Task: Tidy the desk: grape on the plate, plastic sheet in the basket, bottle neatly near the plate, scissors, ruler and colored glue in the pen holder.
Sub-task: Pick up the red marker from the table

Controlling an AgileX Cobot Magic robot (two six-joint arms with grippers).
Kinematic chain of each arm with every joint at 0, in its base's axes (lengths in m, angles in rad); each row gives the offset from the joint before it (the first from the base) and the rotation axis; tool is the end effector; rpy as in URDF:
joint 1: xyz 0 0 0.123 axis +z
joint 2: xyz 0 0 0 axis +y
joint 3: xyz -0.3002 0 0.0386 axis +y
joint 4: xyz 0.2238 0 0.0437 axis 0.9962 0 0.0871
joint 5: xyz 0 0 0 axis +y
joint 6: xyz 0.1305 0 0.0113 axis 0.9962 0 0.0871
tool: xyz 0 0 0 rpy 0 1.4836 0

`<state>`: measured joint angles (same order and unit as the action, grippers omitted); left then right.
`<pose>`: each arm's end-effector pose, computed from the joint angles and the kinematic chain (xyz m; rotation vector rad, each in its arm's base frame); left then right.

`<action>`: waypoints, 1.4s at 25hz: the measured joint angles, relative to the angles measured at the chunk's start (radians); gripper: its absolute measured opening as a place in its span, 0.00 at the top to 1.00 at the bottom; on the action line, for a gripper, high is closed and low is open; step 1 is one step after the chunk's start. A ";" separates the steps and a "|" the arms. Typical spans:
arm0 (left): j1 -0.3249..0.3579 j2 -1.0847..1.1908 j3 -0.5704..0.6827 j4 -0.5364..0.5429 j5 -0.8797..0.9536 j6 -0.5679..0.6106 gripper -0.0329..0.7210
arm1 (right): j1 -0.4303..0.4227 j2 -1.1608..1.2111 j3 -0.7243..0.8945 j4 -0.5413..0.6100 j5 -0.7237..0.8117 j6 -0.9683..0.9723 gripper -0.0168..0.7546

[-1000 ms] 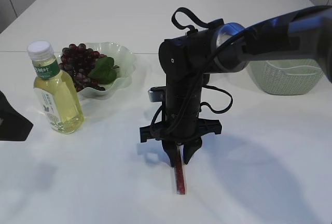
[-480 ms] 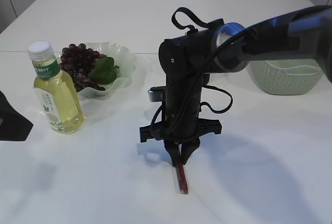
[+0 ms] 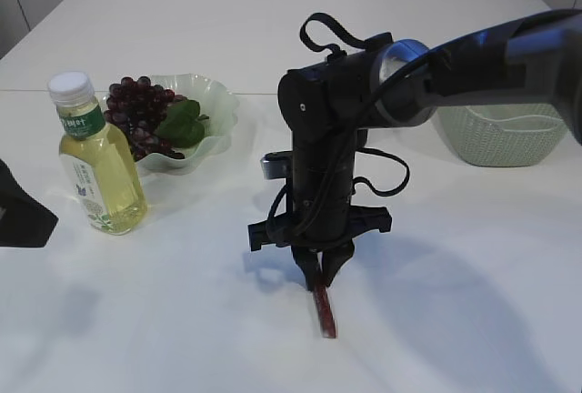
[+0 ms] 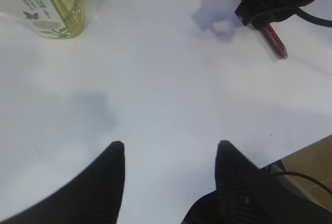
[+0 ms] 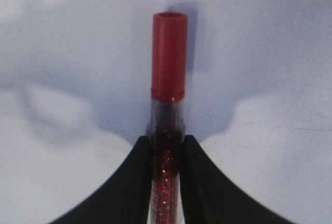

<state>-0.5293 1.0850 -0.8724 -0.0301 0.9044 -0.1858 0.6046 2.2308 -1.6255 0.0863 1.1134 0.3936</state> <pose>0.1618 -0.0983 0.2897 0.4338 2.5936 -0.2907 0.3362 0.2446 0.1147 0.2598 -3.0402 -0.0579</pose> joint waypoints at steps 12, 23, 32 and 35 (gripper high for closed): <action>0.000 0.000 0.000 0.000 0.000 0.000 0.41 | 0.000 0.000 0.000 0.003 0.080 -0.044 0.77; 0.000 0.000 0.000 0.000 0.000 0.000 0.41 | 0.000 0.000 0.000 0.003 0.064 -0.259 0.77; 0.000 0.000 0.000 0.000 0.000 0.000 0.41 | 0.000 0.000 0.000 0.003 -0.002 -0.331 0.77; 0.000 0.000 0.000 0.000 0.000 0.000 0.41 | 0.000 0.000 -0.001 0.003 -0.016 -0.333 0.77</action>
<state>-0.5293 1.0850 -0.8724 -0.0301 0.9044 -0.1858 0.6046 2.2308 -1.6261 0.0888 1.0977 0.0604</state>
